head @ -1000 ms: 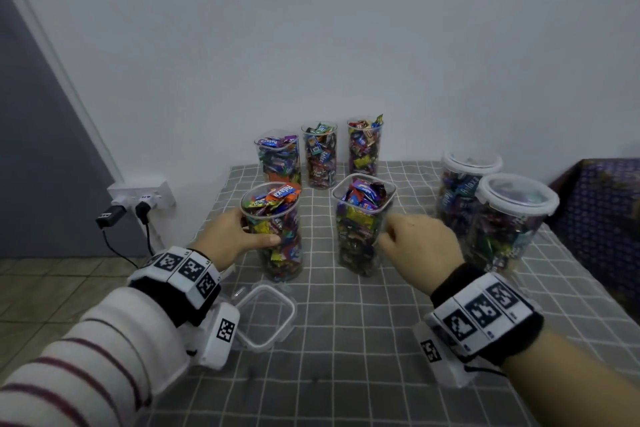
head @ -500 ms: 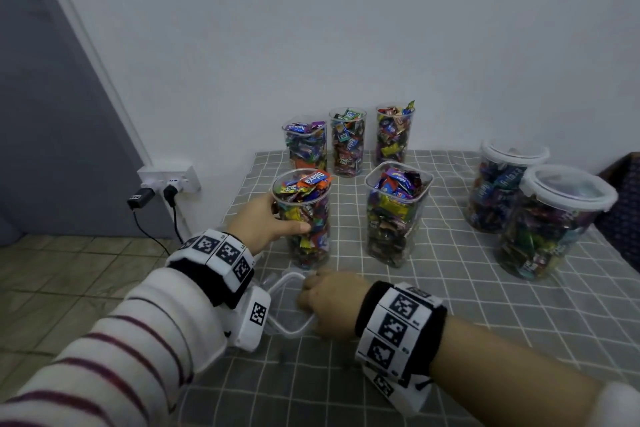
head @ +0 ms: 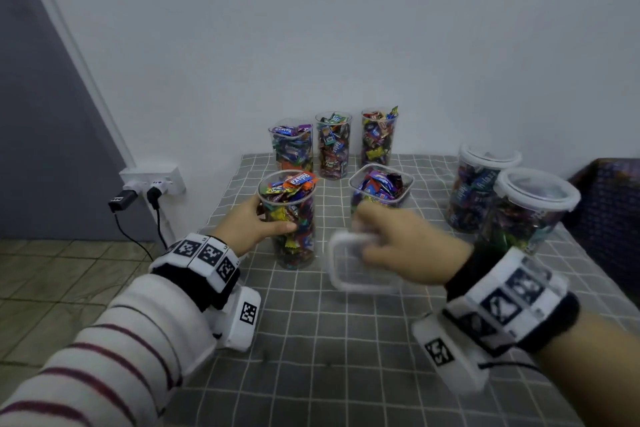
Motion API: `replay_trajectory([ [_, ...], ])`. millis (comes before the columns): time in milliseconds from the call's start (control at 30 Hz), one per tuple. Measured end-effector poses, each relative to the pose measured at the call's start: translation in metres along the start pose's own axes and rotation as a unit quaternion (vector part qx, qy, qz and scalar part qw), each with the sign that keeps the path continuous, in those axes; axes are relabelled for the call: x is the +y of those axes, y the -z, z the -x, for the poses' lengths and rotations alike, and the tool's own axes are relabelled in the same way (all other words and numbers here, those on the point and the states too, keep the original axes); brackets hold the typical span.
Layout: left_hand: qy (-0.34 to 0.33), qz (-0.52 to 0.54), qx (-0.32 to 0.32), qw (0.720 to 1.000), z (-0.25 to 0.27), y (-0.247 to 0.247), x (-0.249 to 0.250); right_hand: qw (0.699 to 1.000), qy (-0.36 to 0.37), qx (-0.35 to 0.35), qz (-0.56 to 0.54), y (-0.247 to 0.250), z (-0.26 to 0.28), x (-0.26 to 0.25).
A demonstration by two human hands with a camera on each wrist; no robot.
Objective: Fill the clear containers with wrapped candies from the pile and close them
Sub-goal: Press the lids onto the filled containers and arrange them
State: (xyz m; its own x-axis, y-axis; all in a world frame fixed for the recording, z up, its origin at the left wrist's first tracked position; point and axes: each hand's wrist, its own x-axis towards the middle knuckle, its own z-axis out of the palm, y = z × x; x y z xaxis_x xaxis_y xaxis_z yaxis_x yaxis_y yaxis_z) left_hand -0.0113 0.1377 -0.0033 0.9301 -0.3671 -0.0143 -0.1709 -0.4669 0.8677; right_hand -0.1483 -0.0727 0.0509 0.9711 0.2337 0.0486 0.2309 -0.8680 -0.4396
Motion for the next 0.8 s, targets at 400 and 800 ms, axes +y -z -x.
replay_trajectory([
  [400, -0.101, -0.005, 0.202, 0.974, 0.026, -0.01, 0.038, 0.96, -0.137, 0.142, -0.198, 0.075, -0.049, 0.046],
  [800, -0.046, 0.07, 0.068, 0.994, 0.032, -0.118, 0.063, 0.956, -0.21, 0.123, -0.166, 0.058, -0.073, 0.071],
])
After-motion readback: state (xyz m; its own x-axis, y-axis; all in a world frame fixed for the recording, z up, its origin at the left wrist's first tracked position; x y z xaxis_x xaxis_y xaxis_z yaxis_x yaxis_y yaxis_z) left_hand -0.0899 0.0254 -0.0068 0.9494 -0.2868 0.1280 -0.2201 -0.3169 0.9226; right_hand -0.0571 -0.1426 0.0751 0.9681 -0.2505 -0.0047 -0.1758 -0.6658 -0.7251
